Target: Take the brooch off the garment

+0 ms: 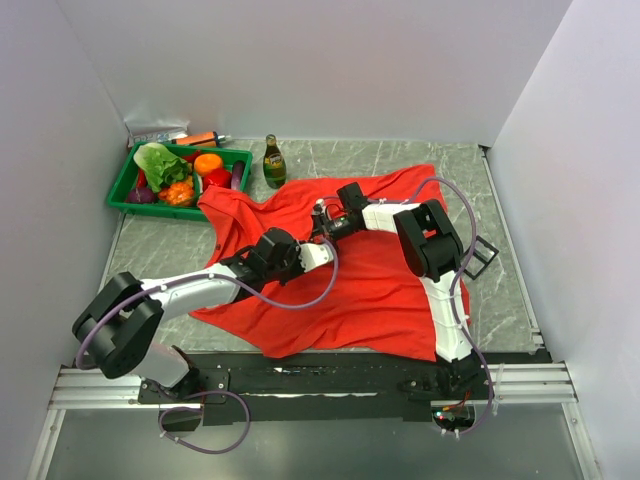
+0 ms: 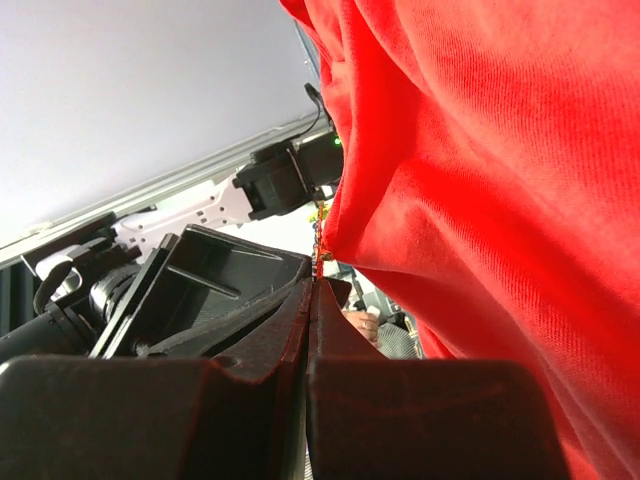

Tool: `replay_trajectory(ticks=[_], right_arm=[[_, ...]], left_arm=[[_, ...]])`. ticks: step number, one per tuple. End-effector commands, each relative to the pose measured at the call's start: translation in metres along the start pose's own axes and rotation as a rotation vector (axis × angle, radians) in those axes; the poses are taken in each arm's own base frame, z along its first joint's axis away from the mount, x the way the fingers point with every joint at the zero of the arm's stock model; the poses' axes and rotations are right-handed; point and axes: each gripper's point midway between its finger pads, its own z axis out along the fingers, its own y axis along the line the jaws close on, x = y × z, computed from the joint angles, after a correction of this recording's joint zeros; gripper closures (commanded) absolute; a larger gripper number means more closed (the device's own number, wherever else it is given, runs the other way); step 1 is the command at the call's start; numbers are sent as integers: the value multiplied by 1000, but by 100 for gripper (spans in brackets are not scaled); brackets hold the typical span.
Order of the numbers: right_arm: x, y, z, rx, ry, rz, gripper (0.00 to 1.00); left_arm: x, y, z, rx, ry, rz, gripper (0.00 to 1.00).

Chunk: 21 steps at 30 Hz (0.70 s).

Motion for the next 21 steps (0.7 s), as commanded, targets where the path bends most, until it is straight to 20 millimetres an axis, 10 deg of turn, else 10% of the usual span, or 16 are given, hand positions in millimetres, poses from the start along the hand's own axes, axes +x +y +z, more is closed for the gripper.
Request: replay_trajectory(ticks=[1, 7, 21], right_arm=[[4, 10, 0, -23, 17, -20, 100], [2, 23, -8, -26, -13, -104, 86], [5, 24, -67, 202, -156, -508, 63]], left_arm=[[-19, 12, 4, -43, -37, -28, 74], [-3, -1, 10, 21, 50, -174, 98], [11, -2, -6, 220, 36, -506, 99]])
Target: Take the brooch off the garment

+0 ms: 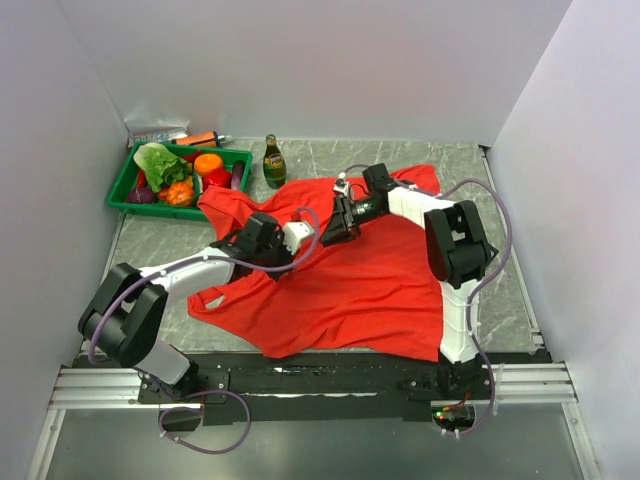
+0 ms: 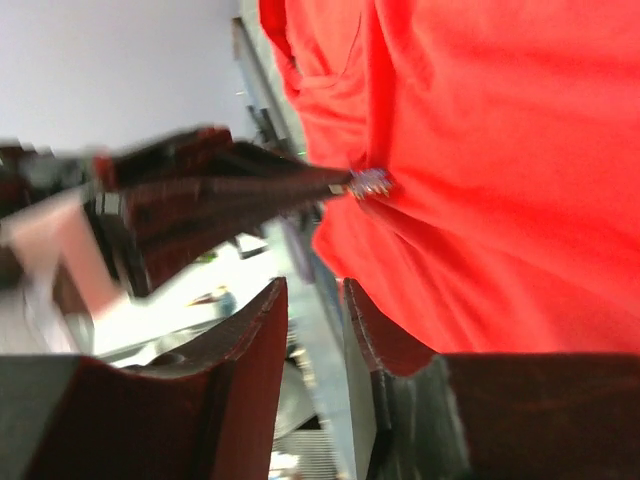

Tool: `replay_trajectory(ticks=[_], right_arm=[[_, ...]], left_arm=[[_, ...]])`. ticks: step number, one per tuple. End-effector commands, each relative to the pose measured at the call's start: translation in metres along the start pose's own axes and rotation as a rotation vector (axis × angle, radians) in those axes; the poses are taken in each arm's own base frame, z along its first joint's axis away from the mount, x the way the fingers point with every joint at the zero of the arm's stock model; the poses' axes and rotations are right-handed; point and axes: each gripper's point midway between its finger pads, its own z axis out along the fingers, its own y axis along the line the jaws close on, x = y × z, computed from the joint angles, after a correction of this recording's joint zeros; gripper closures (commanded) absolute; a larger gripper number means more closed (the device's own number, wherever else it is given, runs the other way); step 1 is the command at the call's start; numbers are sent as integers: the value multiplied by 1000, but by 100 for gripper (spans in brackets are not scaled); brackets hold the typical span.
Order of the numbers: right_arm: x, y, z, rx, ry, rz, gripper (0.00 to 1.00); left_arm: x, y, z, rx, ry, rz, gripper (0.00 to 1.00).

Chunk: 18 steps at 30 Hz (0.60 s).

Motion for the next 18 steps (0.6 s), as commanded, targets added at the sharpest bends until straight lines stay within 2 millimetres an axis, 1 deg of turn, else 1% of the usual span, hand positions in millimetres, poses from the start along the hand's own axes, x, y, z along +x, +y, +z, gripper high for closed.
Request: replay_trajectory(ticks=[1, 2, 3, 5, 6, 7, 8, 9, 10, 11, 12, 13, 14, 15, 18], right_arm=[[0, 11, -12, 84, -19, -250, 63], [1, 11, -9, 93, -17, -307, 63], [0, 10, -8, 108, -21, -343, 62], [-1, 11, -2, 155, -18, -448, 62], [-1, 11, 1, 171, -13, -489, 62], [-4, 14, 2, 191, -24, -542, 62], [-9, 10, 3, 248, -38, -605, 62], [-3, 7, 11, 264, -25, -634, 62], [-10, 11, 12, 283, -55, -694, 61], [-13, 6, 14, 331, -68, -716, 61], [-8, -1, 18, 354, -62, -715, 61], [-8, -4, 20, 373, -68, -714, 61], [-7, -8, 21, 391, -65, -683, 61], [-6, -15, 22, 418, -62, -661, 61], [8, -25, 31, 439, -35, -635, 61]], left_arm=[[-12, 0, -8, 89, -36, -127, 99], [-12, -1, -10, 114, -40, -138, 99], [-11, 3, -12, 111, -40, -161, 99], [-11, 4, -16, 121, -56, -185, 99], [-12, 6, -18, 132, -70, -223, 99], [-15, 6, -19, 134, -85, -247, 99], [-14, 6, -19, 137, -96, -270, 99], [-22, 6, -18, 145, -132, -277, 99], [-25, 4, -15, 155, -139, -325, 99], [-28, 4, -13, 164, -150, -337, 99], [-35, 4, -12, 173, -172, -353, 99], [-34, 3, -7, 187, -165, -365, 99], [-40, 6, -5, 189, -172, -368, 99], [-40, 7, -4, 190, -172, -384, 99], [-44, 13, -1, 183, -197, -415, 99]])
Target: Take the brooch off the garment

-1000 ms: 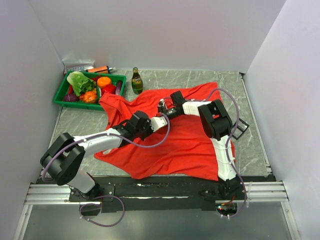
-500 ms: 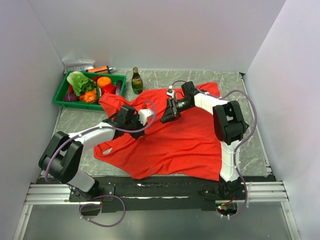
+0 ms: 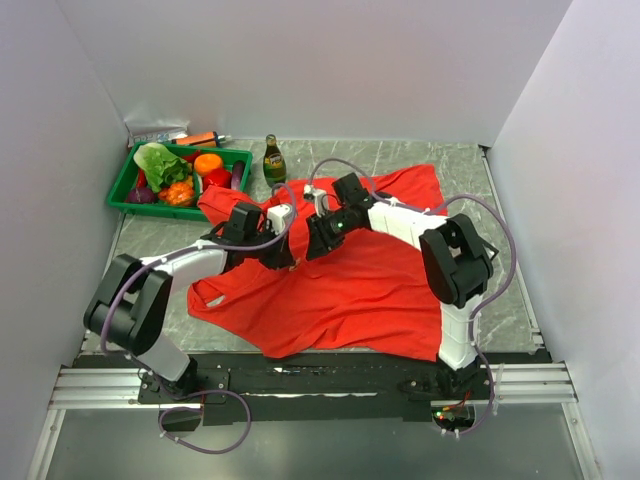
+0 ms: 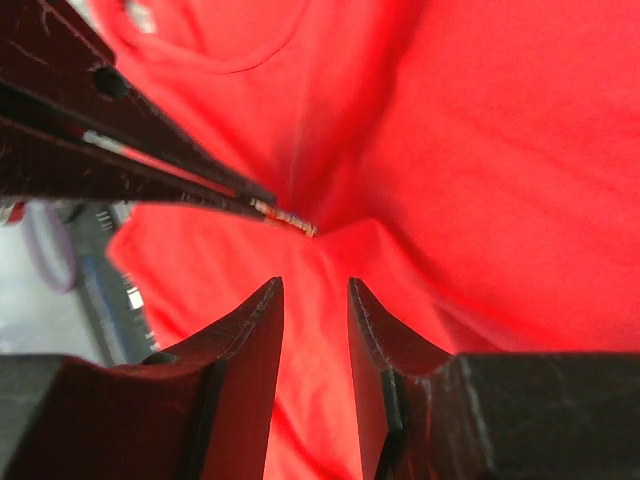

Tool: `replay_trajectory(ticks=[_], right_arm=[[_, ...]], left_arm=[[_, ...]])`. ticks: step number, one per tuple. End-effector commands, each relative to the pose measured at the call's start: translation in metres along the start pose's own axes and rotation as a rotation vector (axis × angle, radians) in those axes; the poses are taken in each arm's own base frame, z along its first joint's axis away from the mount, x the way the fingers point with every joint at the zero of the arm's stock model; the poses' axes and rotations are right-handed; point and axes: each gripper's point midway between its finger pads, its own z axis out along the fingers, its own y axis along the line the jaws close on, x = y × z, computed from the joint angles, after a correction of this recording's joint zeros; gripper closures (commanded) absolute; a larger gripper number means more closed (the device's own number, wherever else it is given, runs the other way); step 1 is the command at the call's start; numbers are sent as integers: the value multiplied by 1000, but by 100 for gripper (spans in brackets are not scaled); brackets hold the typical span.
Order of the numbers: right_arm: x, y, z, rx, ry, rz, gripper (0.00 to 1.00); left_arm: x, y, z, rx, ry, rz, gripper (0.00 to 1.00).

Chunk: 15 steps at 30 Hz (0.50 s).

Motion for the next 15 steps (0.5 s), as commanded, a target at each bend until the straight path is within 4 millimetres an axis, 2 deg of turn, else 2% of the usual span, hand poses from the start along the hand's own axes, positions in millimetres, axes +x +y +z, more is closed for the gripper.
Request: replay_trajectory(ticks=[1, 5, 10, 15], right_arm=[[7, -8, 5, 103, -1, -36, 61], [19, 6, 15, 74, 27, -2, 61], [32, 12, 27, 67, 62, 7, 60], [28, 19, 38, 35, 67, 0, 60]], left_arm=[[-32, -6, 4, 53, -104, -43, 99], [-27, -2, 8, 37, -120, -83, 99], [-25, 4, 12, 17, -126, -92, 99], [-25, 6, 15, 10, -134, -108, 99]])
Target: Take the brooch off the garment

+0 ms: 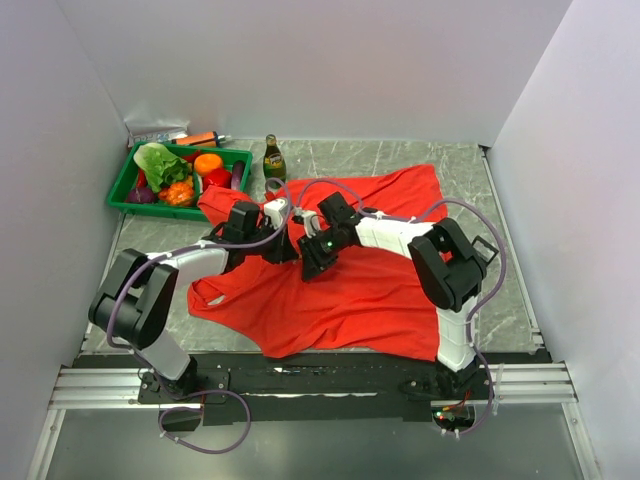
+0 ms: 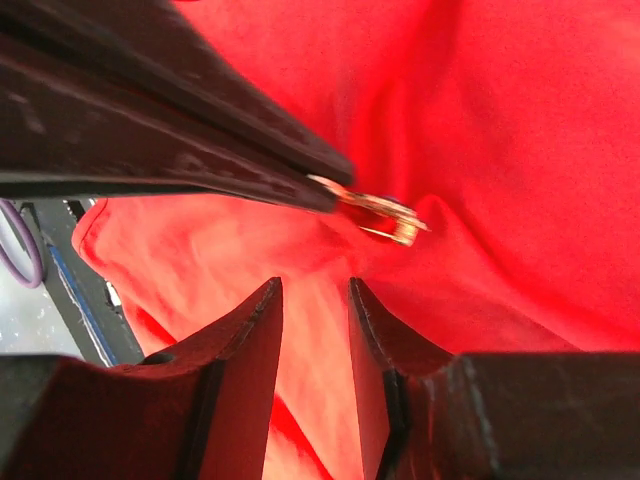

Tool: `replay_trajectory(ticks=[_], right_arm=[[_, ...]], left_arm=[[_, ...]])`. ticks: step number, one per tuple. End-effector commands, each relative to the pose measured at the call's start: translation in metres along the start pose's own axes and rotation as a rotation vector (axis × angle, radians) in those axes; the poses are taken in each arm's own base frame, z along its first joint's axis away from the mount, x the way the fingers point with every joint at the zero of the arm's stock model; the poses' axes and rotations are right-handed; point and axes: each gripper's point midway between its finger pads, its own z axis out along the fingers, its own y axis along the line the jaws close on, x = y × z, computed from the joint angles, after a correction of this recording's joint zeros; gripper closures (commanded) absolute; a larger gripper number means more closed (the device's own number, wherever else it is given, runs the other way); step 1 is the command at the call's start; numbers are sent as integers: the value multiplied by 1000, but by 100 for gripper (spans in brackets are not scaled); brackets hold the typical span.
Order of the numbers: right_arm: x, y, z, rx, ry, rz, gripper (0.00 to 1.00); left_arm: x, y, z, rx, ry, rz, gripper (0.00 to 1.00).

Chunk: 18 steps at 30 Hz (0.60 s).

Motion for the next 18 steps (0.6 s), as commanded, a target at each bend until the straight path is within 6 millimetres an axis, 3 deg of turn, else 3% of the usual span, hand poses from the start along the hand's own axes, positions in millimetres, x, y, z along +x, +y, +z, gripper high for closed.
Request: replay_trajectory(ticks=[1, 12, 18], right_arm=[[-20, 9, 4, -22, -48, -36, 60], [-14, 30, 10, -70, -30, -49, 59], [-20, 41, 13, -95, -27, -61, 59]], left_arm=[[-7, 1, 5, 2, -45, -12, 99], [3, 3, 22, 49, -49, -55, 99], [13, 8, 32, 66, -34, -53, 99]])
